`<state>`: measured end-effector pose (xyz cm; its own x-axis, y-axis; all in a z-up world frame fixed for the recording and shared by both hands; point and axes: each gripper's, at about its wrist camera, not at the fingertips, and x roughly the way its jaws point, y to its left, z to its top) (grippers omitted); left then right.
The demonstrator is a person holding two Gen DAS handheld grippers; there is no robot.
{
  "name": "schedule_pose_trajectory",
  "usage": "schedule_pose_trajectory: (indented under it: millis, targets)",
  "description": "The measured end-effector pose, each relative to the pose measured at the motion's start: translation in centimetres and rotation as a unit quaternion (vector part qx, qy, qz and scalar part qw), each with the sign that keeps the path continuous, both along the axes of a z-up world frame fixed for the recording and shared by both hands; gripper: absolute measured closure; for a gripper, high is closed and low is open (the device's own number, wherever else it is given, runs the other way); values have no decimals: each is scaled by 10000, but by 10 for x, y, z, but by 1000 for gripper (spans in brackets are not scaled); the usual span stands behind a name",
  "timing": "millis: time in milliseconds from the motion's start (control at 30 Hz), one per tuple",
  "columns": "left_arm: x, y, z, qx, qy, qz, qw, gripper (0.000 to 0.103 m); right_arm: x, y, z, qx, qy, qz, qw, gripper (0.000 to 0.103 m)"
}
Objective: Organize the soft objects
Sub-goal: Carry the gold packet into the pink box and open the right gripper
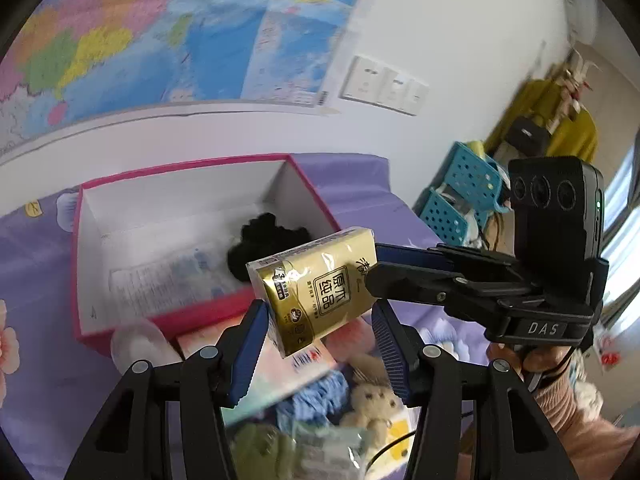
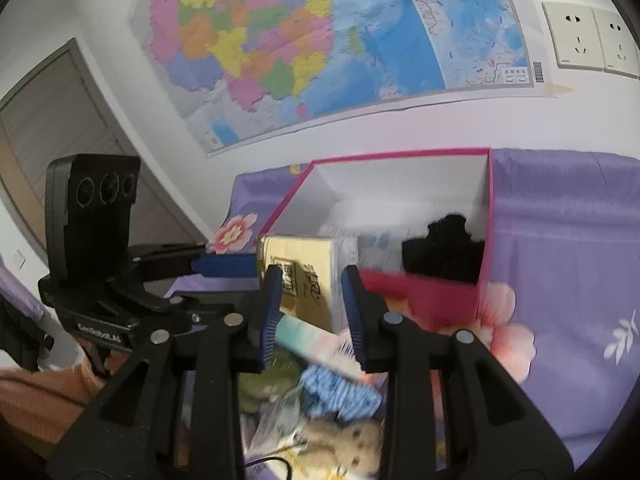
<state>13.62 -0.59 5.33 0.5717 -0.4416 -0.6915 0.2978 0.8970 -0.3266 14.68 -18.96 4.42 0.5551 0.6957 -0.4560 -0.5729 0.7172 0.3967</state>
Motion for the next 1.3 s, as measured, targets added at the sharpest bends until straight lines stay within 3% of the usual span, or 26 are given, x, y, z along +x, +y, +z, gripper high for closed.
schedule_pose_trajectory:
  millis: [333, 533, 667, 867, 1067, 1300]
  targets:
    - [58, 19, -20, 166, 375, 473, 9980, 49, 75, 15, -26, 91, 647, -163, 9977, 69]
    - [80, 32, -41, -4, 779, 685, 9946, 49, 103, 20, -41, 139, 973, -296, 9947, 69]
    - [80, 38, -44, 73, 767, 1005, 9919, 49, 110, 18, -49, -16, 1055, -648, 9923, 60]
    - [55, 39, -27, 151, 343, 995, 9943, 49, 87, 1, -37, 114, 845, -579, 9947, 60]
    - [8, 26, -3, 78, -211, 558, 9982, 47, 42, -18, -11, 506, 482, -317, 9971, 58]
    - [-48, 0, 4, 144, -518, -109, 9985, 47, -17, -30, 7, 543, 134, -85, 9984, 56]
